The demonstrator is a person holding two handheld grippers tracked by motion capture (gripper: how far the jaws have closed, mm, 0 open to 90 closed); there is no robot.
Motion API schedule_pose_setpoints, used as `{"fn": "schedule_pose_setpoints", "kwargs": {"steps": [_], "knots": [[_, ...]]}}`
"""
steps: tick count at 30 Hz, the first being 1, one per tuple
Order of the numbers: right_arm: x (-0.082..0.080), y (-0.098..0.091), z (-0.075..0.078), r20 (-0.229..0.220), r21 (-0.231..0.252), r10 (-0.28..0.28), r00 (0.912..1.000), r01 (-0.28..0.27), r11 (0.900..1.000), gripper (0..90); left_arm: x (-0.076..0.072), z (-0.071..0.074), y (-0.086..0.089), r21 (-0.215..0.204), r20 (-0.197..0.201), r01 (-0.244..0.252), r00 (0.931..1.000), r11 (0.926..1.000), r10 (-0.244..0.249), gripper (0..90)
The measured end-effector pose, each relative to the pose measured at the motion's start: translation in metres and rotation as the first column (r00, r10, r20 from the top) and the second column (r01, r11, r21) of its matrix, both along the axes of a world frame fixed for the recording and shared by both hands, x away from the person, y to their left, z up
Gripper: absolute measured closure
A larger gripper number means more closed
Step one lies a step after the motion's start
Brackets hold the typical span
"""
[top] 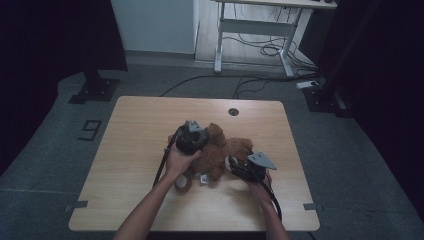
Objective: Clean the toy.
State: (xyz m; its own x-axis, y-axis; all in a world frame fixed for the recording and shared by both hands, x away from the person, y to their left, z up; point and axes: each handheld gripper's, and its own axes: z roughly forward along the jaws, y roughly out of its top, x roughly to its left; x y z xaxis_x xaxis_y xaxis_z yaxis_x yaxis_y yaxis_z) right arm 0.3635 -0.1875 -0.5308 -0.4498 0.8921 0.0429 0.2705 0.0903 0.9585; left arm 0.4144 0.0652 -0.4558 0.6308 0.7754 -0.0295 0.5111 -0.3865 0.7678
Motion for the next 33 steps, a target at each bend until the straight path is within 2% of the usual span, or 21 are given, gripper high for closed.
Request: {"fn": "schedule_pose_setpoints", "kwargs": {"steps": [2, 6, 9, 12, 15, 18, 20, 23, 24, 26, 28, 30, 33], "knots": [[-0.003, -0.004, 0.003, -0.02, 0.01, 0.026, 0.9995, -0.025, 0.9996, 14.8, -0.011, -0.004, 0.004, -0.022, 0.024, 0.005, 0.9997, 0.9997, -0.005, 78.8], [-0.012, -0.018, 0.015, -0.093, 0.049, 0.069, 0.9932, -0.065, 0.9967, 10.2, -0.03, -0.013, 0.01, -0.059, 0.064, 0.008, 0.998, 0.9982, -0.004, 79.1], [-0.015, -0.031, 0.027, -0.086, 0.097, 0.055, 0.9948, -0.046, 0.9942, 10.1, -0.044, -0.018, 0.014, -0.094, 0.089, 0.019, 0.996, 0.9954, -0.011, 79.2], [-0.006, -0.035, 0.035, -0.114, 0.1, 0.052, 0.9921, -0.041, 0.9941, 7.7, -0.055, -0.02, 0.016, -0.112, 0.101, 0.029, 0.9947, 0.9933, -0.018, 79.2], [0.004, -0.029, 0.035, -0.122, 0.095, 0.066, 0.9903, -0.054, 0.994, 5.1, -0.064, -0.022, 0.018, -0.123, 0.107, 0.032, 0.9941, 0.9919, -0.018, 79.3], [0.007, -0.021, 0.031, -0.153, 0.085, 0.096, 0.9835, -0.084, 0.9928, 4.7, -0.07, -0.023, 0.019, -0.137, 0.11, 0.033, 0.9938, 0.99, -0.018, 79.3], [0.005, -0.018, 0.024, -0.183, 0.085, 0.128, 0.9748, -0.114, 0.9899, 13.8, -0.073, -0.023, 0.02, -0.133, 0.106, 0.045, 0.9939, 0.99, -0.031, 79.2], [-0.006, -0.019, 0.015, -0.16, 0.076, 0.133, 0.9781, -0.122, 0.9896, 28.2, -0.079, -0.017, 0.023, -0.128, 0.079, 0.065, 0.9953, 0.9897, -0.055, 78.9], [-0.012, -0.019, 0.013, -0.146, 0.057, 0.134, 0.9802, -0.127, 0.9903, 32.1, -0.081, -0.015, 0.024, -0.131, 0.061, 0.073, 0.996, 0.9887, -0.065, 78.7], [-0.022, -0.019, 0.008, -0.12, 0.033, 0.142, 0.9826, -0.139, 0.9898, 36.0, -0.085, -0.009, 0.027, -0.141, 0.029, 0.085, 0.9963, 0.9864, -0.081, 78.3], [-0.028, -0.021, 0.004, -0.103, 0.03, 0.151, 0.9832, -0.149, 0.9884, 36.7, -0.086, 0.0, 0.031, -0.157, 0.011, 0.09, 0.996, 0.9836, -0.089, 77.9], [-0.031, -0.023, 0.001, -0.096, 0.036, 0.154, 0.9833, -0.151, 0.9878, 36.7, -0.087, 0.014, 0.033, -0.173, 0.029, 0.086, 0.9962, 0.9811, -0.082, 77.8], [-0.031, -0.025, 0.002, -0.095, 0.031, 0.162, 0.9822, -0.16, 0.9866, 36.7, -0.084, 0.045, 0.03, -0.195, 0.084, 0.094, 0.9933, 0.9763, -0.079, 77.7]]}}
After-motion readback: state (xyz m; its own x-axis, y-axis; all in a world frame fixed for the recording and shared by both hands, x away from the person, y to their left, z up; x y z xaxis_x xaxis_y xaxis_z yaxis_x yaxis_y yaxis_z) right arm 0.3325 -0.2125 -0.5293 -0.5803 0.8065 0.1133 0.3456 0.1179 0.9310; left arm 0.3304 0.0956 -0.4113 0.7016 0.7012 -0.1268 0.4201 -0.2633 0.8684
